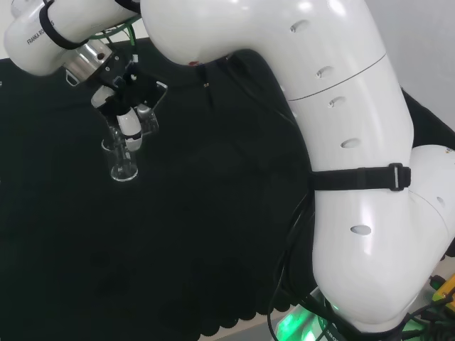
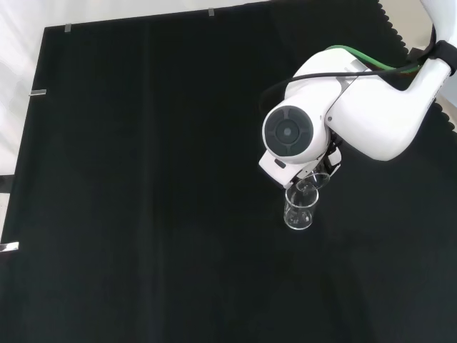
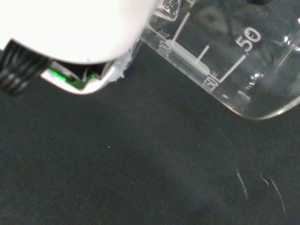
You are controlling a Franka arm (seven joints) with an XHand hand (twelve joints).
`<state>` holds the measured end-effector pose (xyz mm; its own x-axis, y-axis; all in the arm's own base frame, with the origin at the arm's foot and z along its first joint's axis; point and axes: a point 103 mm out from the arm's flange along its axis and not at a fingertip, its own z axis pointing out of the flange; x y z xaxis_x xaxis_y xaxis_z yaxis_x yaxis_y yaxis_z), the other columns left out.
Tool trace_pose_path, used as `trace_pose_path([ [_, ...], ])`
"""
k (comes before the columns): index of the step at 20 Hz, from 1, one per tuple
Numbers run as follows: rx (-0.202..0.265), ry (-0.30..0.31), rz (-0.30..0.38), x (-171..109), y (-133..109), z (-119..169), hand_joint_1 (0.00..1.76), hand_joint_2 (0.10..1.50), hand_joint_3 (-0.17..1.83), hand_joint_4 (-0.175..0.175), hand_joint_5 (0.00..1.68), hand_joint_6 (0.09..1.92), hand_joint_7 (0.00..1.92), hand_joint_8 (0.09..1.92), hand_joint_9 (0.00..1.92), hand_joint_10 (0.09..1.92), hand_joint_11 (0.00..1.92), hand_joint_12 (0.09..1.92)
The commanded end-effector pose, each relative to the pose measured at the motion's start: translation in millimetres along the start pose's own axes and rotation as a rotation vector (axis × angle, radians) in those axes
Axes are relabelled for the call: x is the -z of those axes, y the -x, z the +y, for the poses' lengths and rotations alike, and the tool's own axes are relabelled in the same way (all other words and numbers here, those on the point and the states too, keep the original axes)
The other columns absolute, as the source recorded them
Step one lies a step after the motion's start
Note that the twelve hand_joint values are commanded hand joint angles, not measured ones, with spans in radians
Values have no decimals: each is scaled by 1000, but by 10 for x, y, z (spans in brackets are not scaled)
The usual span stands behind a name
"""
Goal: Pour the water from the handheld beaker into the one on the table.
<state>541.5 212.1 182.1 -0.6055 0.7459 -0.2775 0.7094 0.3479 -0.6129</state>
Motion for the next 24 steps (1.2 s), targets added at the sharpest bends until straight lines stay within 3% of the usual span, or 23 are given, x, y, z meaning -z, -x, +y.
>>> trace_pose_path([
  [1, -4, -6, -7, -10, 8, -11, 1453, 405, 965, -175, 1354, 622, 1546, 360, 1466, 516, 1148, 758],
  [24, -12, -30, -30, -3, 36, -30, 1453, 404, 967, -175, 1351, 626, 1541, 372, 1468, 515, 1145, 755],
])
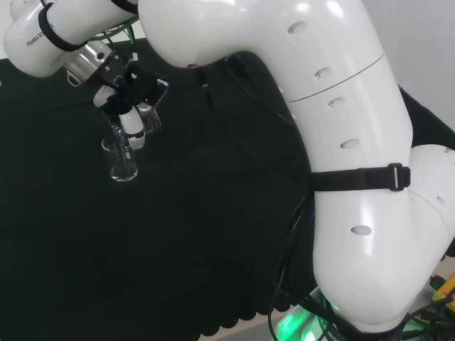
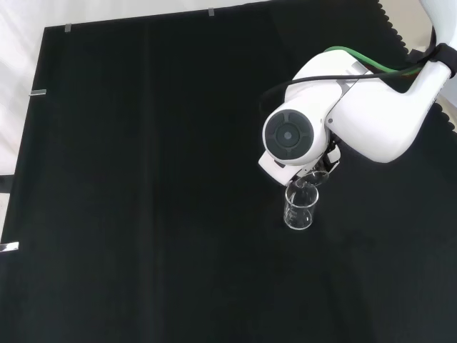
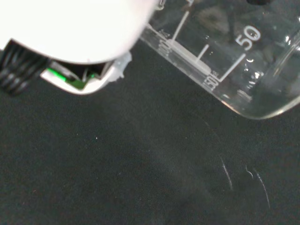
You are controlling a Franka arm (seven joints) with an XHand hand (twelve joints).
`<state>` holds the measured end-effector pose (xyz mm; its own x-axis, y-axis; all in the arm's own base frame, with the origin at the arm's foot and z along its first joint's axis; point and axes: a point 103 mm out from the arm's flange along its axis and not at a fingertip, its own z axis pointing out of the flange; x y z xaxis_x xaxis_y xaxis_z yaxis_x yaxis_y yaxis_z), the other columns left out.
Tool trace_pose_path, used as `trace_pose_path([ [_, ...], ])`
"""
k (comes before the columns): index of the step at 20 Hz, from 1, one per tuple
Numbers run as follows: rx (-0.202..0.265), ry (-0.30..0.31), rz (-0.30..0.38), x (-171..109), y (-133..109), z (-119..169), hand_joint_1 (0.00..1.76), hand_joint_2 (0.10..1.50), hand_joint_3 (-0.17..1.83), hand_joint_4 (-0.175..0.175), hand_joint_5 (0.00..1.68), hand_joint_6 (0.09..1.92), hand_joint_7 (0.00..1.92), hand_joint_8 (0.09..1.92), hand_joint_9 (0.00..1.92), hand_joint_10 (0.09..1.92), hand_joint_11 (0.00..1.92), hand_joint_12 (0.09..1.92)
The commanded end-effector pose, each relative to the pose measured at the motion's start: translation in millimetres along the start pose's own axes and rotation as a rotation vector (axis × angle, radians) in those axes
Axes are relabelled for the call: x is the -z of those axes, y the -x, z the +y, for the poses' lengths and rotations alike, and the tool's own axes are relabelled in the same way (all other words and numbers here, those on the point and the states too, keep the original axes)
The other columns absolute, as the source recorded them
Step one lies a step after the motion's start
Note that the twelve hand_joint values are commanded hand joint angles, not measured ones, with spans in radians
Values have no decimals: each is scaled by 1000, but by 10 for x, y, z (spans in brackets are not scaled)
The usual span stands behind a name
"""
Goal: Pour the water from the handheld beaker into the one on the table.
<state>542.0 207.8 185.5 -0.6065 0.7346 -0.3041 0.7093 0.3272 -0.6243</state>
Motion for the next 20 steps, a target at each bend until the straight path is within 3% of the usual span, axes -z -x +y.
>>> trace_pose_path([
  [1, 0, -13, -5, -9, -19, 10, 1453, 404, 967, -175, 1351, 626, 1541, 372, 1468, 515, 1145, 755],
  [20, 8, 20, 33, -39, -14, 32, 1453, 404, 968, -175, 1348, 632, 1540, 378, 1466, 518, 1146, 755],
])
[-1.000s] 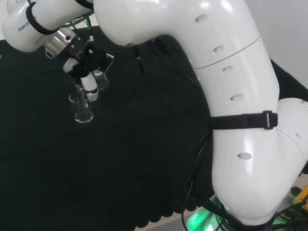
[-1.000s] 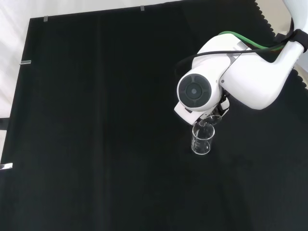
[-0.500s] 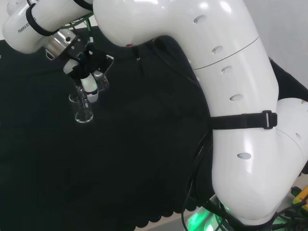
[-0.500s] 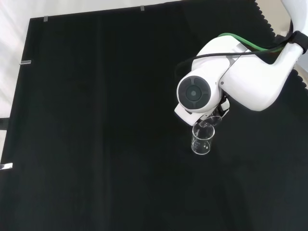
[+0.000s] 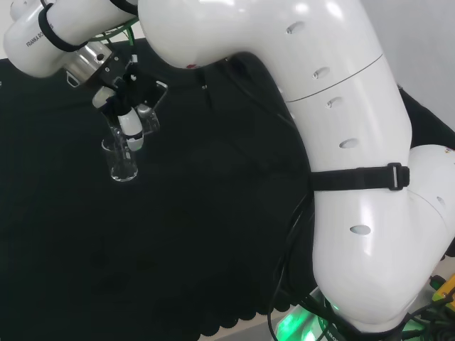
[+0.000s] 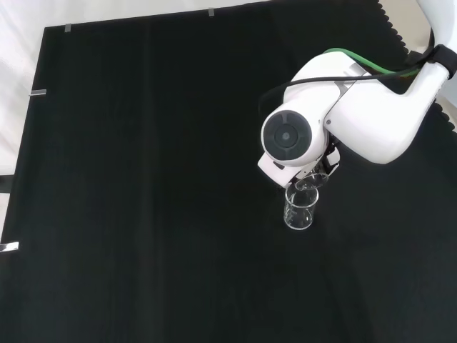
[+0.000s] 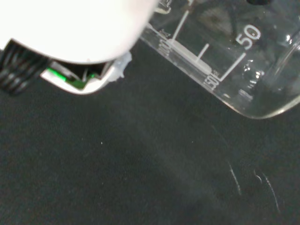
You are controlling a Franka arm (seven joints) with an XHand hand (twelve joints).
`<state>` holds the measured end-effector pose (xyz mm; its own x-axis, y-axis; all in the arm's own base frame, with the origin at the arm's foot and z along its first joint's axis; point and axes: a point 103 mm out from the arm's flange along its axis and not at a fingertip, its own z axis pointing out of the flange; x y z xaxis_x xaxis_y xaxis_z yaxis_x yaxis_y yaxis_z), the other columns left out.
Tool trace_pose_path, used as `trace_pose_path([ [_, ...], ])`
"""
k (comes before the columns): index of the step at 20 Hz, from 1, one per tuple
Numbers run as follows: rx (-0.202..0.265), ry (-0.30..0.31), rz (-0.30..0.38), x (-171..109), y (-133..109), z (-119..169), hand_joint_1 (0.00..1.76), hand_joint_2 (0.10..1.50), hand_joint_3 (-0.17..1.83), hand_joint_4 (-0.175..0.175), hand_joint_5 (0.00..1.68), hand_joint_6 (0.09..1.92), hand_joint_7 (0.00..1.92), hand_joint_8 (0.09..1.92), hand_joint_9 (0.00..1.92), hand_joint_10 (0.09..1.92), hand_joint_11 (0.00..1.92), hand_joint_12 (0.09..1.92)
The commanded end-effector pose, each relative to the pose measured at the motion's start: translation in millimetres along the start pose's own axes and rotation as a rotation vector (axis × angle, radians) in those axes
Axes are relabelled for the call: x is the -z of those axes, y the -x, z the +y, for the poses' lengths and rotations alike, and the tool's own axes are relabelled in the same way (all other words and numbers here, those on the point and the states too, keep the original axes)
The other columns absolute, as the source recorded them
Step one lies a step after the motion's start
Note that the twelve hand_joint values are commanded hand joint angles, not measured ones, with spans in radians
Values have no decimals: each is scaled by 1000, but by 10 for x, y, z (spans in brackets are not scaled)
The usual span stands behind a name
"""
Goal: Pour the water from the handheld beaker into the one on the table.
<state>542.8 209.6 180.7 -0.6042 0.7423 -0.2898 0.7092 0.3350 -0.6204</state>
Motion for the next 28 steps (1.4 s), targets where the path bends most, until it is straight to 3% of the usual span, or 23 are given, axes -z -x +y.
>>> trace_pose_path([
  [1, 3, 13, 19, -17, 11, -10, 1453, 404, 968, -175, 1348, 632, 1539, 378, 1466, 518, 1146, 755],
  [8, 6, 49, 53, -9, 70, -37, 1453, 404, 968, -175, 1348, 634, 1539, 380, 1465, 519, 1146, 754],
  [19, 54, 170, 284, -1, 363, -200, 1453, 405, 968, -175, 1348, 634, 1538, 382, 1462, 524, 1146, 754],
  [28, 93, 263, 408, -73, 449, -269, 1453, 405, 968, -175, 1348, 634, 1538, 383, 1459, 528, 1147, 754],
])
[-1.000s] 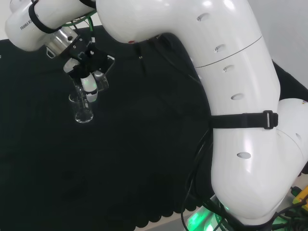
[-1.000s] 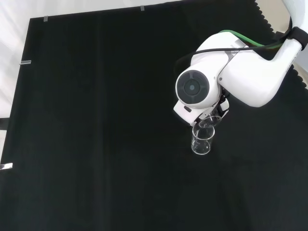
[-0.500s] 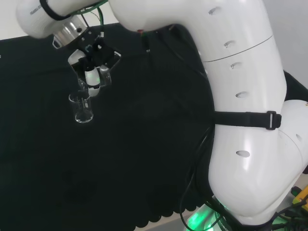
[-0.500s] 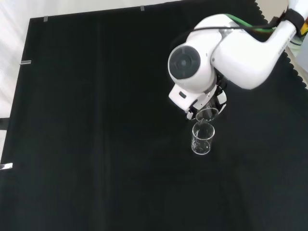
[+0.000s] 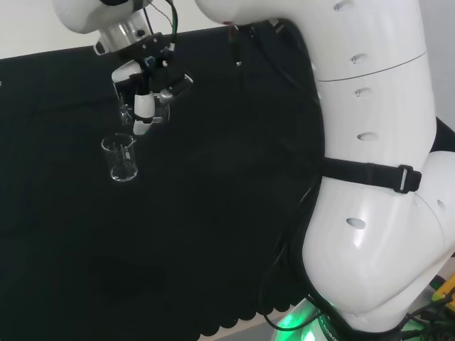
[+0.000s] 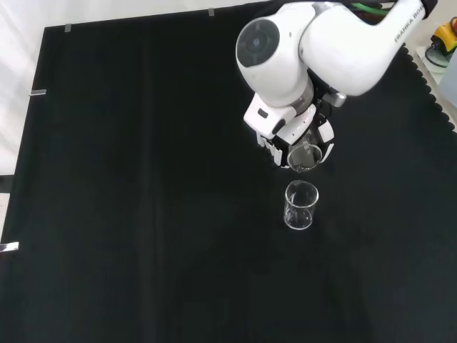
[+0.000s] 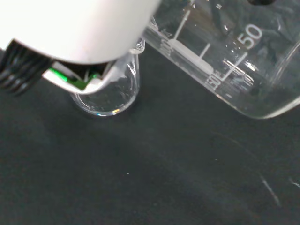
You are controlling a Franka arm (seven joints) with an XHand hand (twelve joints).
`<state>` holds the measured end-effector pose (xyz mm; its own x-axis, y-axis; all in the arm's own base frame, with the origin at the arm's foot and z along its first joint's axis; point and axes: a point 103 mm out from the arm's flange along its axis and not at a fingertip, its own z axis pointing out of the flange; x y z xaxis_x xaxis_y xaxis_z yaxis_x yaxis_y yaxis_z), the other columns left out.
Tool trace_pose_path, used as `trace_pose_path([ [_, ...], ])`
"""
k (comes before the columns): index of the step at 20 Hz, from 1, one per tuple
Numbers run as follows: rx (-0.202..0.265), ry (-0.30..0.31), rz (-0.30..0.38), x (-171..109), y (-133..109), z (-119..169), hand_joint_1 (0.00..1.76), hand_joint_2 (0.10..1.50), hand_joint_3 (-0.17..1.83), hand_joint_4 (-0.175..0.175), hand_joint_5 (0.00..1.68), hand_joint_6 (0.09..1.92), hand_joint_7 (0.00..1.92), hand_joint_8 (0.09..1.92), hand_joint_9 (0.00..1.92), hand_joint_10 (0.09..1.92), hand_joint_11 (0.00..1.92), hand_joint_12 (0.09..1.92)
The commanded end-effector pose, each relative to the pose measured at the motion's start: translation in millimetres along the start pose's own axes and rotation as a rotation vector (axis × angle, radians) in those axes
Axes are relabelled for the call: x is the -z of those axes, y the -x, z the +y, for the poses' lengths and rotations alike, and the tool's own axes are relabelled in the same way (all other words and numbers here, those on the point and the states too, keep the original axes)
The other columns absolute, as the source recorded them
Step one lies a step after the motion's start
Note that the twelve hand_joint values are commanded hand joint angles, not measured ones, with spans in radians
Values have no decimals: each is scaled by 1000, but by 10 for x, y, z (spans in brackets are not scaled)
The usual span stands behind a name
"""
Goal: Pour the water from the handheld beaker into the one on the table.
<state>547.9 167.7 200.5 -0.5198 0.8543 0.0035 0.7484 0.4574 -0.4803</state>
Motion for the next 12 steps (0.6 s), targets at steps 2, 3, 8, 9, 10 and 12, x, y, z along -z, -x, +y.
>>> trace_pose_path([
  [2, 57, 95, 112, 28, 56, -53, 1453, 405, 968, -175, 1348, 634, 1538, 383, 1459, 528, 1147, 754],
  [3, 64, 100, 118, 29, 58, -57, 1453, 405, 968, -175, 1349, 634, 1538, 384, 1459, 528, 1147, 754],
  [8, 92, 137, 151, 26, 75, -77, 1453, 405, 969, -175, 1348, 635, 1535, 388, 1462, 525, 1146, 754],
  [9, 103, 143, 163, 23, 77, -79, 1453, 405, 969, -175, 1348, 635, 1535, 388, 1462, 525, 1146, 754],
  [10, 111, 146, 173, 19, 80, -81, 1453, 405, 969, -175, 1348, 636, 1535, 389, 1462, 525, 1147, 754],
  [12, 113, 146, 172, 18, 75, -79, 1453, 405, 969, -175, 1347, 636, 1535, 389, 1462, 525, 1147, 754],
])
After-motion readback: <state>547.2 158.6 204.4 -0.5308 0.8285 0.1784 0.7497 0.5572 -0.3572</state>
